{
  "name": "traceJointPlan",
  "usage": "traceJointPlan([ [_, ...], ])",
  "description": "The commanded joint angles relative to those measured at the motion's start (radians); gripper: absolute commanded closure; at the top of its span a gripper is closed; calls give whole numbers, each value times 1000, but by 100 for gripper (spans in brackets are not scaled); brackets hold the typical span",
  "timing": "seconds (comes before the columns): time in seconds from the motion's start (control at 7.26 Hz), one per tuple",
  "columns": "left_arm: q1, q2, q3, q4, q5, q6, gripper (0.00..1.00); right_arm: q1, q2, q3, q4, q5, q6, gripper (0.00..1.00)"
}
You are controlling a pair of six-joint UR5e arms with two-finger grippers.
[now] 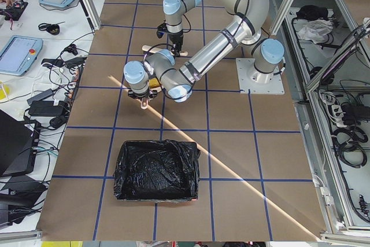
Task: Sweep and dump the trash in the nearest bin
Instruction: 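Sweep the curly snack piece into the dustpan with the right-held brush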
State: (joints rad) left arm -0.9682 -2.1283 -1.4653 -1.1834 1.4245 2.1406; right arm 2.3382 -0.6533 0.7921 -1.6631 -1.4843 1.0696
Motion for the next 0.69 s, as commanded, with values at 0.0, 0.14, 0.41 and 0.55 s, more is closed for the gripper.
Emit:
traceJointPlan([
  [0.0,-1,-47,81,10,89,-1,100,-3,26,-22,-6,5,-92,100],
  [0.14,-6,-56,86,10,93,-1,100,-3,43,-39,-30,13,-147,100],
  [0.41,-24,-56,86,8,93,-28,100,-3,84,-76,-44,70,-320,100],
  [0.55,-52,-56,86,7,93,-40,100,-5,93,-77,-70,102,-432,100],
])
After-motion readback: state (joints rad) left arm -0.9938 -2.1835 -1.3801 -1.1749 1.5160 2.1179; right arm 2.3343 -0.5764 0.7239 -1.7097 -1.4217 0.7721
